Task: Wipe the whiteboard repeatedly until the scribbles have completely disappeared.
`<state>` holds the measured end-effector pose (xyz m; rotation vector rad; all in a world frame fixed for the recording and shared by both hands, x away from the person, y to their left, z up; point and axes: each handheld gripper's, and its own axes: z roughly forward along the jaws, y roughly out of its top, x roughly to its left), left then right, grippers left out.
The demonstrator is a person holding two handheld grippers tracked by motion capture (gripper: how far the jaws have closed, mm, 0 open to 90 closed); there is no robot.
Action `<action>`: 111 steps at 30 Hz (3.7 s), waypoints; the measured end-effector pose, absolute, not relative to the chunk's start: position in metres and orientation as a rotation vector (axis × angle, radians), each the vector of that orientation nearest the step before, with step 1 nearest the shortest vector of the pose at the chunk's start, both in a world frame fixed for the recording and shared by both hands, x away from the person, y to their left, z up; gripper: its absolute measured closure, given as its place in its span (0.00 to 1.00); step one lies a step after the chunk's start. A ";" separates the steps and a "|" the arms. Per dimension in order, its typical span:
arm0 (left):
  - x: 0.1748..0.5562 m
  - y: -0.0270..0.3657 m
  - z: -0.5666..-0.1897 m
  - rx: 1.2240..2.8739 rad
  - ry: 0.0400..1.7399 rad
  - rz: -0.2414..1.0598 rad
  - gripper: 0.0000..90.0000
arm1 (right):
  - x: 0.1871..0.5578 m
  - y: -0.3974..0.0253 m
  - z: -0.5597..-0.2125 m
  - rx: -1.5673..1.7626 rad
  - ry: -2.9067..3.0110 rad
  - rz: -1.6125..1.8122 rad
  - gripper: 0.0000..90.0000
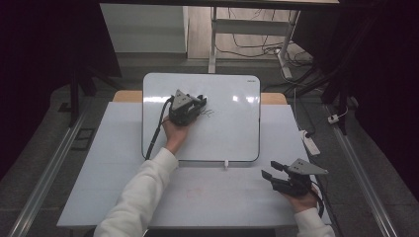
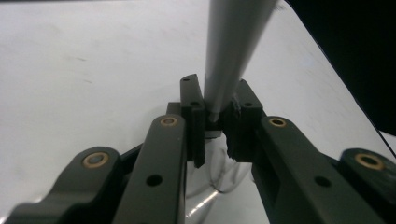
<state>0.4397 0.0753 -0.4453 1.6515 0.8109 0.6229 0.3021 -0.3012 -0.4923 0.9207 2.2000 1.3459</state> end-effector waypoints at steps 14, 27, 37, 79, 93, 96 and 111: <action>0.432 0.077 -0.451 1.664 0.806 0.618 0.87 | 0.301 -0.299 -0.492 0.913 2.205 1.346 0.50; 0.430 0.086 -0.451 1.662 0.825 0.623 0.87 | 0.302 -0.298 -0.492 0.912 2.208 1.346 0.50; 0.434 0.058 -0.450 1.672 0.785 0.657 0.87 | 0.301 -0.299 -0.492 0.915 2.202 1.346 0.50; 0.424 0.080 -0.456 1.682 0.801 0.658 0.87 | 0.300 -0.295 -0.492 0.900 2.217 1.340 0.50; 0.418 0.083 -0.461 1.709 0.787 0.646 0.86 | 0.299 -0.292 -0.492 0.891 2.218 1.338 0.50; 0.414 0.075 -0.462 1.740 0.757 0.674 0.86 | 0.300 -0.293 -0.492 0.900 2.214 1.338 0.50; 0.415 0.087 -0.462 1.702 0.788 0.670 0.87 | 0.300 -0.292 -0.492 0.895 2.219 1.340 0.50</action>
